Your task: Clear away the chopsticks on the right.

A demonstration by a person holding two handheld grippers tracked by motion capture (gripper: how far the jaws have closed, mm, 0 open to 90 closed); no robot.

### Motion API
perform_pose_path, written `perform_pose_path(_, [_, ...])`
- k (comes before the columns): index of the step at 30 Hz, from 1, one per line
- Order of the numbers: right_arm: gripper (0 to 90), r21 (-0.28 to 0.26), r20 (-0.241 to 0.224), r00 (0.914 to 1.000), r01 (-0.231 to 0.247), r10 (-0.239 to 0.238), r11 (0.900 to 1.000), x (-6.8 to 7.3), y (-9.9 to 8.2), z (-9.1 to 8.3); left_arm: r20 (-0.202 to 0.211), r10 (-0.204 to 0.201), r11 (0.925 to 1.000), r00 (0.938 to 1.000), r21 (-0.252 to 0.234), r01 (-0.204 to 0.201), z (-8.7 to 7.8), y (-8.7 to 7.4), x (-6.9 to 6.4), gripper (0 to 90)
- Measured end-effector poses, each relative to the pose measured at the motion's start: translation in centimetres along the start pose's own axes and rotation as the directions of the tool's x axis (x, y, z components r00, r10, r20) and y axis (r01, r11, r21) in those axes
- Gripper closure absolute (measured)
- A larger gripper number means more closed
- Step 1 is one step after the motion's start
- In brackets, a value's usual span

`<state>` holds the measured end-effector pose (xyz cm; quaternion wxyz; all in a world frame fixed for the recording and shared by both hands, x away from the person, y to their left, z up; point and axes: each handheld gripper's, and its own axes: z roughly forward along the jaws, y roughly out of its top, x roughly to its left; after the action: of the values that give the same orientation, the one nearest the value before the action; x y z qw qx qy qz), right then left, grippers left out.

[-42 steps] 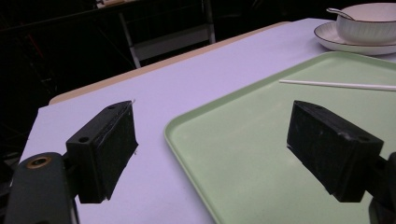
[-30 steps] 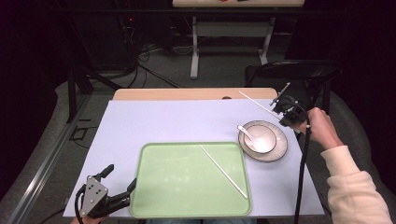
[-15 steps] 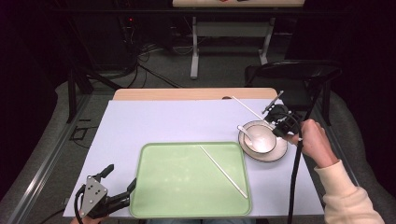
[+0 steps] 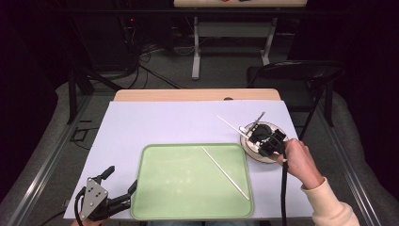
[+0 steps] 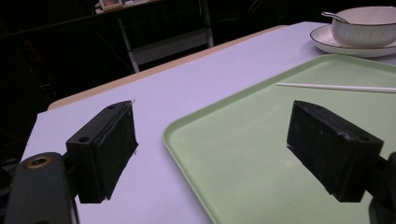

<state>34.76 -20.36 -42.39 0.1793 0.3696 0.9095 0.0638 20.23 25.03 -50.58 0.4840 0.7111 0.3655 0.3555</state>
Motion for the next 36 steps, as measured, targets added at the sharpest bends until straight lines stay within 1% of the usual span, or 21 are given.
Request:
perform_pose_path(1, [83.8,0.003,-0.009,1.0,0.004,-0.004,1.0,0.3,0.0,0.3,0.0,0.0,1.0,1.0,0.0,0.0,0.0,0.0,0.0,15.6])
perform_pose_path(2, [83.8,0.003,-0.009,1.0,0.004,-0.004,1.0,0.3,0.0,0.3,0.001,-0.001,1.0,1.0,0.001,0.001,0.0,0.0,0.0,15.6])
perform_pose_path(3, [83.8,0.004,-0.034,0.9994,0.002,-0.002,1.0,0.9,0.1,1.0,-0.002,-0.005,1.0,1.0,-0.001,0.005,0.0,0.0,0.0,15.6])
perform_pose_path(4, [83.8,0.004,-0.034,0.9994,0.002,-0.002,1.0,0.9,0.1,1.0,-0.002,-0.005,1.0,1.0,-0.001,0.005,0.0,0.0,0.0,15.6])
perform_pose_path(5, [83.8,0.01,-0.043,0.999,0.008,-0.008,0.9999,1.2,0.2,1.3,-0.002,-0.007,1.0,1.0,-0.003,0.007,-0.1,0.0,0.0,15.6])
perform_pose_path(6, [83.8,0.015,-0.063,0.998,0.014,-0.013,0.9998,1.8,0.2,2.0,-0.002,-0.006,1.0,1.0,0.002,0.006,0.0,0.0,0.0,15.6])
perform_pose_path(7, [83.8,0.016,-0.075,0.9971,0.014,-0.013,0.9998,2.0,0.2,2.3,-0.001,-0.006,1.0,1.0,0.002,0.006,0.0,0.0,0.0,15.6])
perform_pose_path(9, [83.8,0.021,-0.083,0.9965,0.014,-0.012,0.9997,2.3,0.2,2.6,0.0,-0.005,1.0,1.0,0.001,0.005,0.0,0.0,0.0,15.6])
perform_pose_path(10, [83.8,0.034,-0.088,0.996,0.02,-0.017,0.9992,2.5,0.3,2.9,0.001,-0.004,1.0,1.0,0.001,0.004,0.0,0.0,0.0,15.6])
perform_pose_path(11, [83.8,0.038,-0.096,0.9953,0.021,-0.017,0.9991,2.6,0.3,3.1,0.0,-0.006,1.0,1.0,0.0,0.006,-0.1,0.0,0.0,15.5])
perform_pose_path(12, [83.8,0.043,-0.113,0.9936,0.01,-0.005,0.999,2.8,0.2,3.4,0.0,-0.005,1.0,1.0,-0.002,0.005,0.0,0.0,0.1,15.6])
perform_pose_path(13, [83.8,0.043,-0.113,0.9936,0.01,-0.005,0.999,2.8,0.2,3.4,0.001,-0.006,1.0,1.0,-0.002,0.006,0.0,-0.1,0.1,15.6])
perform_pose_path(15, [83.8,0.055,-0.13,0.9915,0.002,0.005,0.9985,3.2,0.1,3.9,0.001,-0.004,1.0,1.0,0.002,0.004,0.0,0.0,0.0,15.6])
perform_pose_path(18, [83.8,0.064,-0.138,0.9905,0.008,0.001,0.9979,3.5,-0.1,4.3,0.002,-0.003,1.0,1.0,0.001,0.003,0.0,0.0,0.0,15.6])
perform_pose_path(19, [83.8,0.077,-0.139,0.9903,0.014,-0.003,0.9969,4.0,-0.3,4.7,0.0,-0.005,1.0,1.0,0.0,0.005,0.0,0.0,0.0,15.5])
perform_pose_path(21, [83.8,0.084,-0.14,0.9901,0.014,-0.002,0.9964,4.1,-0.4,4.8,0.001,-0.003,1.0,1.0,0.0,0.003,0.0,0.0,0.0,15.6])
perform_pose_path(22, [83.8,0.086,-0.15,0.9887,0.011,0.002,0.9962,4.2,-0.5,5.0,0.003,-0.002,1.0,1.0,0.001,0.002,0.0,0.0,0.0,15.6])
perform_pose_path(24, [83.7,0.096,-0.154,0.988,0.004,0.01,0.9954,4.7,-0.8,5.2,0.002,-0.005,1.0,1.0,-0.001,0.005,0.0,0.0,0.0,15.6])
perform_pose_path(30, [83.7,0.111,-0.166,0.986,0.006,0.013,0.9938,5.2,-1.0,5.9,0.001,-0.006,1.0,1.0,-0.004,0.006,-0.1,0.0,0.0,15.6])
perform_pose_path(35, [83.6,0.12,-0.195,0.9805,-0.002,0.025,0.9928,5.6,-1.1,6.7,0.002,-0.003,1.0,1.0,-0.006,0.003,-0.1,0.0,0.0,15.6])
perform_pose_path(36, [83.6,0.121,-0.192,0.981,-0.007,0.03,0.9927,5.6,-1.2,6.9,0.0,-0.003,1.0,1.0,-0.007,0.003,-0.1,0.0,0.0,15.6])
